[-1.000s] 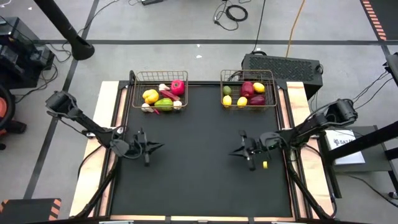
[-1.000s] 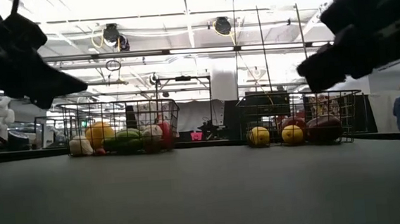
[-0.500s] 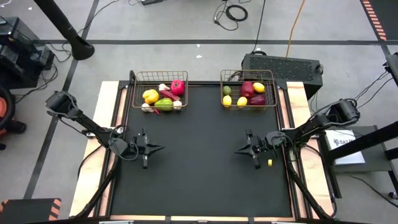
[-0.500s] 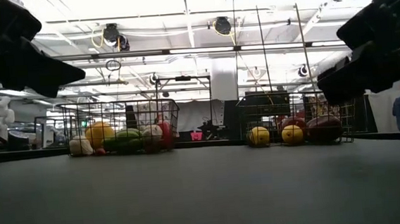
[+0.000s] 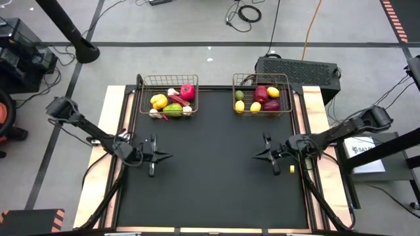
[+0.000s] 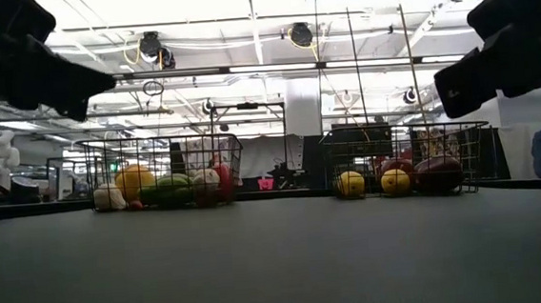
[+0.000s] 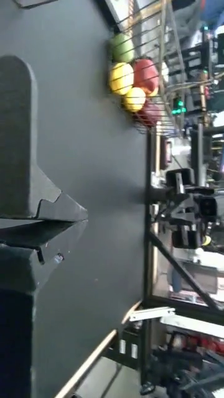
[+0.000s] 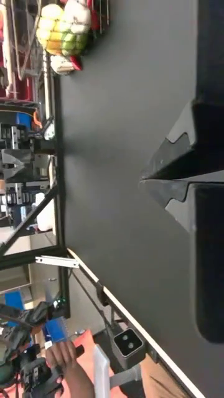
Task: Sort produce into baskets
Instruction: Return to Home Position
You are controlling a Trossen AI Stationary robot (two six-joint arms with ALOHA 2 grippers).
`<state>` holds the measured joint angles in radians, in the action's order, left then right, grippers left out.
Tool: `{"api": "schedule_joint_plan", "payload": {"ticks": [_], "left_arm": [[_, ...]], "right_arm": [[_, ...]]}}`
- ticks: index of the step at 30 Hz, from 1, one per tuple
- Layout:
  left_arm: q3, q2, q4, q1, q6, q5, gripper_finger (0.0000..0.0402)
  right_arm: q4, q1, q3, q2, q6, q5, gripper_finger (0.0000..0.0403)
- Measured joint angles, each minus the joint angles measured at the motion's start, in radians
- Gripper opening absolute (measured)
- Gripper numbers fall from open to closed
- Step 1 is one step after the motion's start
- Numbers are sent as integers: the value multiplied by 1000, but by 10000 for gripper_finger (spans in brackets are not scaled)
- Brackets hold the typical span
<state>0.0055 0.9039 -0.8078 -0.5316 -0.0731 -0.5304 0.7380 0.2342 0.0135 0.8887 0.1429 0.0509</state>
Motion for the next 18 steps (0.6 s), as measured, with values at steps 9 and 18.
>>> {"api": "schedule_joint_plan", "payload": {"ticks": [9,18], "left_arm": [[0,-139,114,84,34,79,2],[0,-279,244,145,55,136,1]], "right_arm": [[-296,-13,0,-281,-5,0,4],[-475,-13,0,-479,-23,-3,4]]}}
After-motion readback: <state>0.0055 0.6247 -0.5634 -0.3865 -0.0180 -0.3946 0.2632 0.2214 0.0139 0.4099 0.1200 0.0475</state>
